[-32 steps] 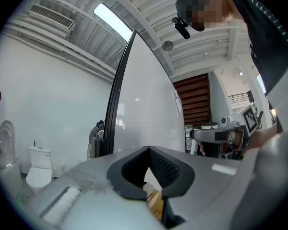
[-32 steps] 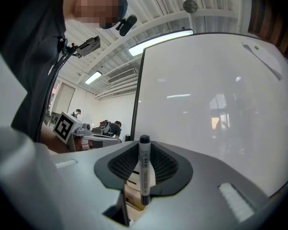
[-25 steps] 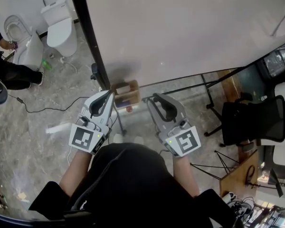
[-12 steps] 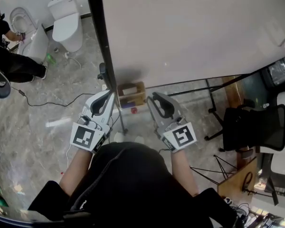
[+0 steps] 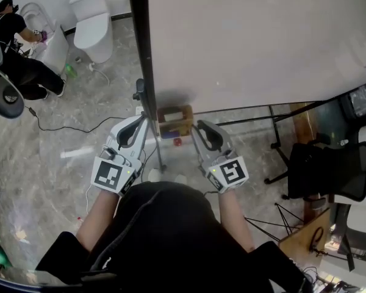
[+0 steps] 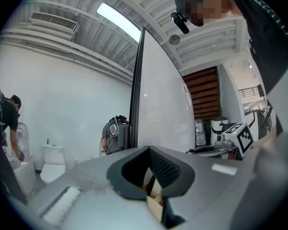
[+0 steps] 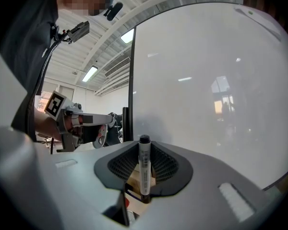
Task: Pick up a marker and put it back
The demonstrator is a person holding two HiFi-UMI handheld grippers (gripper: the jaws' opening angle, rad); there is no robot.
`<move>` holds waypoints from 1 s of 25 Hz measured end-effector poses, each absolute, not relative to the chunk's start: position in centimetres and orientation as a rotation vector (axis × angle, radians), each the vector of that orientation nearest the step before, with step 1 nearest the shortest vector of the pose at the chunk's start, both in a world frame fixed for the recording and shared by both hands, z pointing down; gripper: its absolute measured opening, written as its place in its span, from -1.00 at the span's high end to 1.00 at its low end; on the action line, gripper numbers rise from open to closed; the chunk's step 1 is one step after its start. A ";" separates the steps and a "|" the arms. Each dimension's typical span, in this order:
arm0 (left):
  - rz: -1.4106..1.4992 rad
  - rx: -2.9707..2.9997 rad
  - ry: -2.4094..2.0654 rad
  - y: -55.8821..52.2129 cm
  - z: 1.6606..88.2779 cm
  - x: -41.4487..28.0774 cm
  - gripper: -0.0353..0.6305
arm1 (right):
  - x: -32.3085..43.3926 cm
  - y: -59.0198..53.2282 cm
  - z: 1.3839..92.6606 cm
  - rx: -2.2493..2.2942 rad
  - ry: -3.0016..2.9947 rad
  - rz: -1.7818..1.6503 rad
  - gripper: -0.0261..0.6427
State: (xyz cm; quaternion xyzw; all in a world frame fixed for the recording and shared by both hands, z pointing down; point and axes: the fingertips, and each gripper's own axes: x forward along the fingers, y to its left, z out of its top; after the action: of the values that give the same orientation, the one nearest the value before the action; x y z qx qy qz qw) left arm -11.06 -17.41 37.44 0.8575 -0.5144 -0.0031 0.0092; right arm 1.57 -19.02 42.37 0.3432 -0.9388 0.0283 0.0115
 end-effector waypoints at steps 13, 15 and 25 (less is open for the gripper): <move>0.012 2.667 -1.631 -16.7 37.4 -11.6 0.88 | 2.1 -19.0 44.5 1.087 -2.895 0.134 0.67; 0.016 2.667 -1.630 -16.7 37.4 -11.6 0.88 | 2.3 -18.9 44.7 1.089 -2.891 0.140 0.67; 0.022 2.680 -1.607 -16.8 37.6 -11.3 0.88 | 2.7 -18.1 46.5 1.095 -2.855 0.183 0.67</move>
State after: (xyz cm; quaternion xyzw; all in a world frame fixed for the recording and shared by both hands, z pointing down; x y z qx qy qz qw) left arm -11.29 -16.80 37.60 0.8576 -0.5142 0.0071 0.0086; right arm 2.73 -18.11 46.55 0.3573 -0.9313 0.0598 0.0392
